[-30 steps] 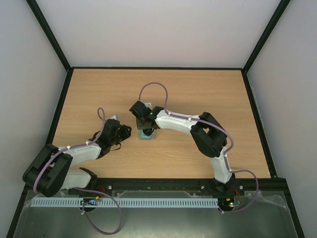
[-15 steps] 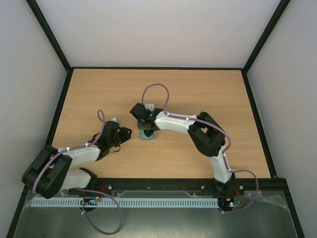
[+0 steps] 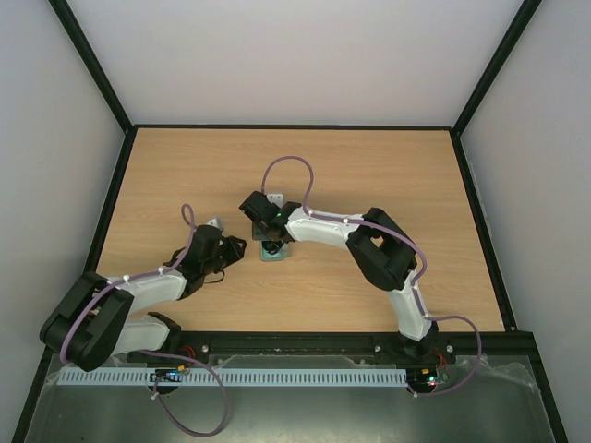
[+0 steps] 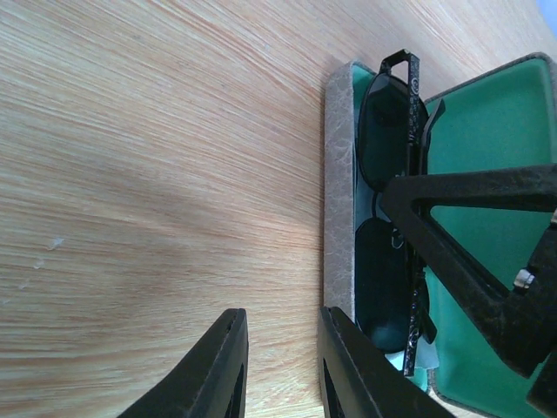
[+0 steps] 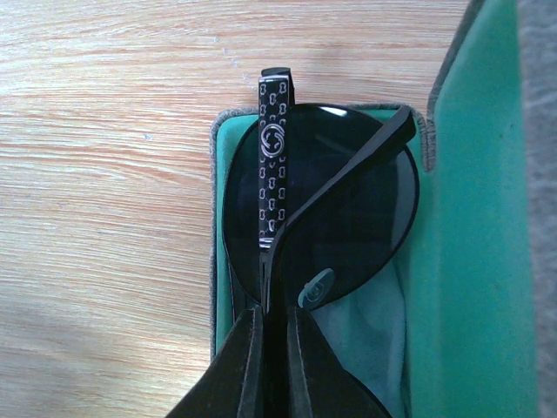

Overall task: Organize the sunglasses
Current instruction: Place the sunglasses in the sunglasses case.

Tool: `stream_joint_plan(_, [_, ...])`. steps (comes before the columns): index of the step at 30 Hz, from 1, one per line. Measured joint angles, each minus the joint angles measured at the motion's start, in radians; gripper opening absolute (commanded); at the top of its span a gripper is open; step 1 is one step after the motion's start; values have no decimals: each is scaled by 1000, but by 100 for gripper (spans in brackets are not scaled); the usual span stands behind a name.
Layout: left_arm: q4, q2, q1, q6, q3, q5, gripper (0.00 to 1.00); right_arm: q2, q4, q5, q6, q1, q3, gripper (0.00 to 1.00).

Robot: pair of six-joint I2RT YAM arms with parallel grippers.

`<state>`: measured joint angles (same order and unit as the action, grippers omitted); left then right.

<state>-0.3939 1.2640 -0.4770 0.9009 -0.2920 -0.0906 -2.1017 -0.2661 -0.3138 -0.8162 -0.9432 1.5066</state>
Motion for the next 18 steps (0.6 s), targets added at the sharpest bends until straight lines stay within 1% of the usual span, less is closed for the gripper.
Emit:
stream_joint_plan(1, [-3, 0, 0, 0, 0, 0, 26, 0, -1, 0, 0, 0, 1, 14])
stream_joint_plan(3, [-8, 0, 0, 0, 0, -3, 26, 0, -2, 0, 2, 0, 2, 23])
stream_joint_plan(7, [-13, 0, 0, 0, 0, -7, 26, 0, 0, 6, -2, -1, 0, 37])
stream_joint_plan(14, [-12, 0, 0, 0, 0, -6, 26, 17, -8, 3, 10, -8, -14, 43])
stream_joint_plan(18, [-11, 0, 0, 0, 0, -5, 26, 43, -16, 1, 23, -18, -14, 43])
